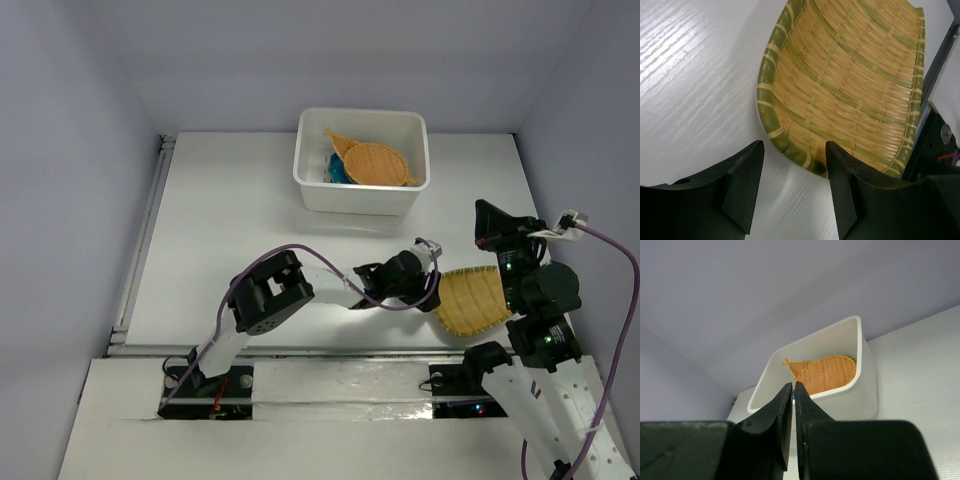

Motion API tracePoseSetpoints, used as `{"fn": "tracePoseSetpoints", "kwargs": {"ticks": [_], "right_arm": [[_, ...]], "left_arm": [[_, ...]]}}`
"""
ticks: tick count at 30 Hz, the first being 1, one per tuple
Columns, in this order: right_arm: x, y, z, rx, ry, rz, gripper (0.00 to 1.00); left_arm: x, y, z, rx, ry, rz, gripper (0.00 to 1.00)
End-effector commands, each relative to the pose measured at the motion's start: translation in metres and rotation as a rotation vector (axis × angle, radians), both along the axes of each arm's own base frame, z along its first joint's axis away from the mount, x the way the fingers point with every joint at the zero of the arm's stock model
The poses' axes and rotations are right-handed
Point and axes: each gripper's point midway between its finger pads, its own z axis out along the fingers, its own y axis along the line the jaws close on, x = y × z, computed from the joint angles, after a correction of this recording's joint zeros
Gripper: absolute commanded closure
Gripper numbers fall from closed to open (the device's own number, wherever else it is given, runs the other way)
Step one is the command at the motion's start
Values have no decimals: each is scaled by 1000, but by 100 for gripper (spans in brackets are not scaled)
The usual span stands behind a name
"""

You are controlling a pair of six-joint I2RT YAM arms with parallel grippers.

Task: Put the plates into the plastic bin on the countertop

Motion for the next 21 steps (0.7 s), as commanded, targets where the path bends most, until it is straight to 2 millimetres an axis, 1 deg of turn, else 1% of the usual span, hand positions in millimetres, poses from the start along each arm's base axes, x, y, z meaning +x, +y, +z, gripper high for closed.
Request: {"fn": "tracePoseSetpoints", "kwargs": {"ticks": [1,6,7,10,11,13,14,17,18,19,20,21], "right_arm": [[-5,0,18,2,-55,6,88],[-4,2,17,1,-54,14,88],[-4,2,17,1,-54,14,88],[-4,2,17,1,-55,15,88],[-4,2,17,3,-54,14,88],[-4,2,16,2,-52,16,88],[-4,2,17,1,-54,15,88],[-4,1,16,0,-52,12,88],[-5,1,17,1,-55,12,88],[-4,1,17,0,-54,12,88],[-6,1,18,2,-58,10,88],[-6,0,18,3,-59,9,88]], "left_arm": [[3,-15,11,-28,-17,-3,51],[6,-24,-2,-8,-9,-9,61],[7,-26,-2,-9,-11,-6,63],[12,-27,-6,5,-17,12,78],[14,-26,-6,6,-22,27,89],[16,-26,-4,3,-26,39,99],[20,-24,-3,6,-36,60,100],[23,-16,14,-28,-66,96,100],[25,-7,23,-32,-82,120,100],[27,-2,30,-36,-96,139,100],[28,4,34,-36,-106,156,100],[36,21,43,-33,-130,203,100]]}}
